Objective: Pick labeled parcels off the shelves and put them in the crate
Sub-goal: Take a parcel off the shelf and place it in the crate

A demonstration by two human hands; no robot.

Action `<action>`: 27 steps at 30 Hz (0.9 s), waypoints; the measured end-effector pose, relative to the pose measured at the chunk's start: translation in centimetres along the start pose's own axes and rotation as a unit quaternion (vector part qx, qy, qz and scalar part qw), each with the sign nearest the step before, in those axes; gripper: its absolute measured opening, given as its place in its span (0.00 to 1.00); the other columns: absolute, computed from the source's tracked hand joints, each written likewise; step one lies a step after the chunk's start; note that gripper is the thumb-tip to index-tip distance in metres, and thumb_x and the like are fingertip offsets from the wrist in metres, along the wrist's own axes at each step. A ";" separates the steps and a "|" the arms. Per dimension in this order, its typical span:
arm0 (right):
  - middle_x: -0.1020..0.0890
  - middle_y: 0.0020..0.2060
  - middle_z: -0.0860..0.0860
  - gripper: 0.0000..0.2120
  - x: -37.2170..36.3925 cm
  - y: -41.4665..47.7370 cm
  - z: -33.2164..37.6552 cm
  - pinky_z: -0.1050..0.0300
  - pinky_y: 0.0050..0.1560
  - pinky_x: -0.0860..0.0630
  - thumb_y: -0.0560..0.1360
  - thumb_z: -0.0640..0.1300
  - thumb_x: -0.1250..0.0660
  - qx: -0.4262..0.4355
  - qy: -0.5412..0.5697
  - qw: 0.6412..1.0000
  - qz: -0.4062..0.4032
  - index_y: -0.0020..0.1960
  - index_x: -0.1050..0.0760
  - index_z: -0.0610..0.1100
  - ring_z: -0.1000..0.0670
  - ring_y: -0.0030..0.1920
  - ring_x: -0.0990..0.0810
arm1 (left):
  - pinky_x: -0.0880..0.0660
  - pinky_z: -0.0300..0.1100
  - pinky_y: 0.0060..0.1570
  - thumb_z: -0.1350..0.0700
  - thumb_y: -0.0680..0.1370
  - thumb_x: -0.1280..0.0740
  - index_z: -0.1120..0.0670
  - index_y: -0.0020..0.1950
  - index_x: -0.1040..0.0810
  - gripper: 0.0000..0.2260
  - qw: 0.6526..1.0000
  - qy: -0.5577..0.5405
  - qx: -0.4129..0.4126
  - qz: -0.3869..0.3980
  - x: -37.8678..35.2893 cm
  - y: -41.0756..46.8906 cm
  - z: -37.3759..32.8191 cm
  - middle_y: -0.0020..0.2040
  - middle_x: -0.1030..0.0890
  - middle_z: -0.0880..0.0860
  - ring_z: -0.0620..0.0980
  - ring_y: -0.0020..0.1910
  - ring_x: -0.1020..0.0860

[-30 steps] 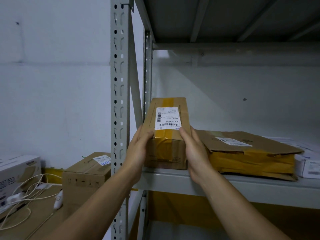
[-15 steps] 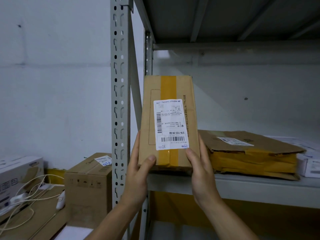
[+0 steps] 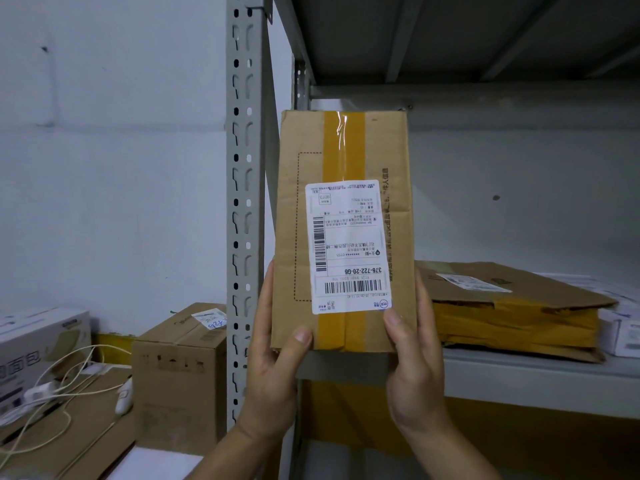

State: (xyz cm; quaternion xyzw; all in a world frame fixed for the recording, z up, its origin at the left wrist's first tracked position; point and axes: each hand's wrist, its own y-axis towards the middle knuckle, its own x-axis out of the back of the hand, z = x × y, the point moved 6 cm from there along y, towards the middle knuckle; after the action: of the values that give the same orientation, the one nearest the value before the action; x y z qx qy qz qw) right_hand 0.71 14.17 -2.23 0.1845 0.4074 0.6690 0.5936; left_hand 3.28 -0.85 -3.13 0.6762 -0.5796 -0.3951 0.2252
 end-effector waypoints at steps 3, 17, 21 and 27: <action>0.23 0.66 0.53 0.26 0.1 0.1 0.1 0.39 0.67 0.29 0.77 0.46 0.40 0.002 -0.007 1.000 -0.005 0.74 0.37 0.56 0.51 0.68 0.26 | 0.24 0.40 0.59 0.48 0.70 0.35 0.38 0.72 0.39 0.31 1.000 0.008 -0.001 0.005 0.0 0.1 -0.1 0.64 0.23 0.41 0.44 0.65 0.25; 0.22 0.64 0.57 0.25 0.2 1.1 0.5 0.62 0.63 0.26 0.76 0.47 0.39 0.000 -0.019 1.000 -0.019 0.73 0.36 0.56 0.58 0.65 0.24 | 0.25 0.37 0.58 0.47 0.71 0.35 0.42 0.74 0.39 0.31 0.999 0.047 -0.002 0.008 -0.1 1.2 -0.1 0.67 0.25 0.46 0.46 0.66 0.26; 0.19 0.59 0.59 0.19 -0.1 2.7 0.1 0.63 0.56 0.22 0.81 0.44 0.38 -0.061 -0.019 0.998 -0.031 0.70 0.32 0.58 0.61 0.59 0.21 | 0.25 0.31 0.52 0.50 0.76 0.33 0.38 0.72 0.38 0.26 0.997 0.065 0.029 -0.014 -0.4 2.3 -0.1 0.63 0.24 0.40 0.37 0.59 0.24; 0.16 0.54 0.56 0.14 -0.4 5.6 -1.8 0.47 0.59 0.21 0.80 0.47 0.37 -0.173 -0.008 0.984 -0.045 0.64 0.25 0.58 0.52 0.57 0.18 | 0.26 0.29 0.43 0.48 0.78 0.37 0.39 0.74 0.38 0.25 0.990 0.073 0.113 -0.047 -0.4 4.9 0.9 0.56 0.25 0.36 0.32 0.51 0.24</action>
State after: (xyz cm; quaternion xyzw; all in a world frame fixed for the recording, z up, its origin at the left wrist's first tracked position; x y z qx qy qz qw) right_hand -4.13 13.35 1.02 0.0657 0.2884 0.7008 0.6492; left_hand -0.36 -1.44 0.16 0.7509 -0.5701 -0.2867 0.1700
